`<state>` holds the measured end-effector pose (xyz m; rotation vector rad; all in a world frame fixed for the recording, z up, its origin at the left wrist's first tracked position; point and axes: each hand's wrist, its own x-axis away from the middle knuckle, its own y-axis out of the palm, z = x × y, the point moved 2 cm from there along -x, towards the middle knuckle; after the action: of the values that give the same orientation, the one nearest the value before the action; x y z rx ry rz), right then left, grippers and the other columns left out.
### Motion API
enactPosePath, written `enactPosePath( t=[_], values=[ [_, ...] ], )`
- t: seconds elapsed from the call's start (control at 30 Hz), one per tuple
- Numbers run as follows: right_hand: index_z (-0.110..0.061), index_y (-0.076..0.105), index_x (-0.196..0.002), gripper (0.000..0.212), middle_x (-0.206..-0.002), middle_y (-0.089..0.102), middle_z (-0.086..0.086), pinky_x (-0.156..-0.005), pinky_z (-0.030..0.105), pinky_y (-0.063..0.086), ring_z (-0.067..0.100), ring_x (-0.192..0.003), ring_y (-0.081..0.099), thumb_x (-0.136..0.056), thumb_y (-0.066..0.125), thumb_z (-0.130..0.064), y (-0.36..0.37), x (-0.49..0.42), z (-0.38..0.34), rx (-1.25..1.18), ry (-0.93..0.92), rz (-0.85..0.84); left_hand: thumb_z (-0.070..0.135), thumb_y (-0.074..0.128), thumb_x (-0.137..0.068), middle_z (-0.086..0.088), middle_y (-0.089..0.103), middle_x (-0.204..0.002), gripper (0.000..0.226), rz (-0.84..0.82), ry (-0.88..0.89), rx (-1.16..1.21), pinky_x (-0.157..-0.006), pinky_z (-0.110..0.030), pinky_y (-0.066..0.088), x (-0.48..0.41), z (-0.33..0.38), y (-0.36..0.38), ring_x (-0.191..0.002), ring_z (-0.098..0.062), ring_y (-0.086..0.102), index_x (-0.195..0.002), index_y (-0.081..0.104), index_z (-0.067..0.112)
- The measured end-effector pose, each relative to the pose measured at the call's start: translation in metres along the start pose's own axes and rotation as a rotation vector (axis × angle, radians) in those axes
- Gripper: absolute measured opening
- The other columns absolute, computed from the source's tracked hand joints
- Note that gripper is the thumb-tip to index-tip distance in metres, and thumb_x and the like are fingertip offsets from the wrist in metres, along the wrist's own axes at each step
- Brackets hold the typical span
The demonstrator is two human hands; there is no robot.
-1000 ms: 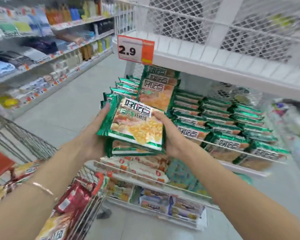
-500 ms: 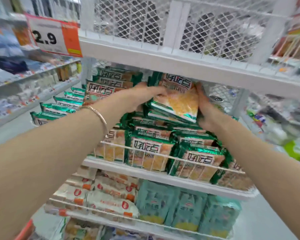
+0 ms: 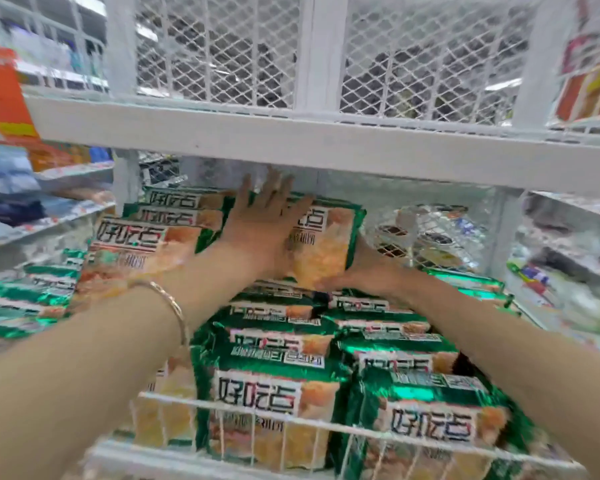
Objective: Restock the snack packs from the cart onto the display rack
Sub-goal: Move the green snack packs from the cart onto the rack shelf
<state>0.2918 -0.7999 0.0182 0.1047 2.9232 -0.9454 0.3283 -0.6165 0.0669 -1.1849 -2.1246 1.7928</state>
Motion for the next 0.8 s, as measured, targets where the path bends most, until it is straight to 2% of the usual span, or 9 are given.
enactPosePath(
  t=[0.07,0.17,0.23,0.3,0.33,0.4,0.5,0.67,0.8],
  values=[
    [-0.019,0.014,-0.152,0.122,-0.145,0.045,-0.002,-0.118,0.042,0.034,0.02,-0.135,0.044,-0.061,0.096,-0.021,0.005,-0.008,0.006,-0.013,-0.018,0.006,0.061,0.075,-0.075,-0.005,-0.012,-0.166,0.125,-0.1,-0.006,-0.028,-0.119,-0.062,-0.007,-0.009,-0.022,-0.004,-0.154,-0.028,-0.007,-0.156,-0.015,0.033],
    [-0.021,0.02,-0.15,0.112,-0.134,0.053,-0.004,-0.115,0.045,0.038,0.018,-0.128,0.051,-0.065,0.093,-0.013,0.017,-0.016,0.0,-0.084,-0.042,0.033,0.059,0.087,-0.059,-0.004,0.013,-0.166,0.14,-0.205,-0.073,0.105,-0.117,-0.066,0.012,-0.018,-0.042,-0.003,-0.149,-0.03,0.024,-0.157,-0.009,0.032],
    [-0.022,0.011,-0.153,0.12,-0.135,0.05,-0.005,-0.118,0.048,0.034,0.017,-0.129,0.047,-0.066,0.093,-0.021,0.023,-0.018,-0.004,-0.097,-0.073,0.041,0.057,0.088,-0.058,-0.005,0.019,-0.164,0.138,-0.212,-0.091,0.135,-0.116,-0.064,0.024,-0.02,-0.045,0.001,-0.145,-0.032,0.031,-0.158,-0.003,0.029],
    [-0.028,-0.007,-0.157,0.136,-0.16,0.027,0.005,-0.123,0.049,0.021,0.023,-0.146,0.028,-0.064,0.091,-0.044,0.019,-0.009,-0.013,-0.052,-0.103,0.211,0.061,0.086,-0.058,-0.006,0.013,-0.166,0.138,-0.217,-0.094,0.083,-0.116,-0.064,0.024,-0.023,-0.045,0.004,-0.147,-0.033,0.027,-0.158,-0.004,0.03],
    [-0.03,-0.011,-0.157,0.136,-0.166,0.011,0.004,-0.123,0.048,0.013,0.024,-0.151,0.016,-0.066,0.086,-0.055,0.014,-0.003,-0.018,0.101,-0.166,0.338,0.061,0.086,-0.058,-0.006,0.005,-0.167,0.139,-0.229,-0.1,0.068,-0.117,-0.065,0.021,-0.023,-0.045,0.005,-0.149,-0.034,0.021,-0.158,-0.006,0.031],
    [-0.033,-0.003,-0.159,0.116,-0.168,0.002,0.009,-0.122,0.053,0.004,0.03,-0.154,0.003,-0.077,0.074,-0.062,0.01,0.004,-0.023,0.694,-0.486,0.465,0.057,0.089,-0.058,-0.003,-0.012,-0.167,0.143,-0.26,-0.116,0.058,-0.118,-0.064,0.014,-0.023,-0.045,0.006,-0.152,-0.033,0.011,-0.157,-0.012,0.032],
    [-0.037,0.015,-0.158,0.071,-0.165,0.014,0.014,-0.118,0.064,0.003,0.039,-0.149,0.002,-0.096,0.045,-0.055,0.013,-0.006,-0.014,1.293,-0.889,0.296,0.055,0.09,-0.057,-0.005,-0.009,-0.167,0.15,-0.245,-0.11,-0.024,-0.117,-0.063,0.02,-0.021,-0.043,0.006,-0.152,-0.033,0.014,-0.155,-0.021,0.028],
    [-0.037,0.013,-0.159,0.063,-0.165,0.013,0.014,-0.117,0.066,0.002,0.044,-0.149,0.001,-0.1,0.029,-0.052,0.017,-0.016,-0.003,1.442,-0.828,0.25,0.068,0.081,-0.059,-0.012,-0.003,-0.167,0.154,-0.207,-0.137,-0.245,-0.115,-0.058,0.03,-0.018,-0.033,0.01,-0.149,-0.037,0.023,-0.15,-0.031,0.014],
    [-0.042,0.015,-0.157,0.06,-0.166,0.013,0.013,-0.117,0.061,-0.007,0.042,-0.15,-0.002,-0.1,0.034,-0.049,0.014,-0.007,-0.02,1.338,-0.744,0.166,0.072,0.074,-0.067,-0.013,-0.003,-0.167,0.144,-0.223,-0.125,-0.279,-0.119,-0.06,0.018,-0.012,-0.028,-0.001,-0.152,-0.035,0.013,-0.153,-0.024,0.01]
  ],
)
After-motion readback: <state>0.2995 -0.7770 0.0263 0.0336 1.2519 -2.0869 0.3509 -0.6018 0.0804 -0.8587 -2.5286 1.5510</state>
